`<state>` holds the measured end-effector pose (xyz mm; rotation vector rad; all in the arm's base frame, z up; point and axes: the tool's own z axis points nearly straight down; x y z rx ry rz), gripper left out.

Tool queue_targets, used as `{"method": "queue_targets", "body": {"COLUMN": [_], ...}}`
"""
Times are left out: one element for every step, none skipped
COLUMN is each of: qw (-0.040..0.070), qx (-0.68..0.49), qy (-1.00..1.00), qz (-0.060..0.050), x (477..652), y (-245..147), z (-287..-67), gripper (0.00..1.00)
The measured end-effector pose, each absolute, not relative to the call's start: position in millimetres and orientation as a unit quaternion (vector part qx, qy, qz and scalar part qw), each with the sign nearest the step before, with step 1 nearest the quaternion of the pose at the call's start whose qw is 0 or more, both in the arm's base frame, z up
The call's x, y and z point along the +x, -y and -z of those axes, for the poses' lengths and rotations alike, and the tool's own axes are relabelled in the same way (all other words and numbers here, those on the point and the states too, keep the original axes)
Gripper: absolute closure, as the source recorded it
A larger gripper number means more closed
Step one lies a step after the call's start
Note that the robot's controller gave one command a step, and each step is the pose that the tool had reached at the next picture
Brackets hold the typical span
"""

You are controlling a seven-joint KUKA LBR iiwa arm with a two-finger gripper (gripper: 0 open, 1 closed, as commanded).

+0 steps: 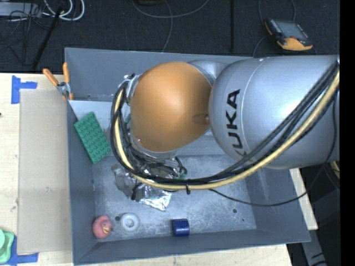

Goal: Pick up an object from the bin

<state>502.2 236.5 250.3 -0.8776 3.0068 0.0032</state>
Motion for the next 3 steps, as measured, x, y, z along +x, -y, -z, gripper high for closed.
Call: {"method": "queue_targets", "body": {"qw": [-0.003, 0.006, -0.002], "qx": [-0.448, -0.452, -0.633], "qy": [-0.894, -0.892, -0.774], "qz": [0.000, 0.000, -0.001], "x": [513.0, 528.2, 529.9], "y": [-200, -244, -226], "z": [-165, -316, -203], "gripper": [1.00, 1.00, 1.00]}}
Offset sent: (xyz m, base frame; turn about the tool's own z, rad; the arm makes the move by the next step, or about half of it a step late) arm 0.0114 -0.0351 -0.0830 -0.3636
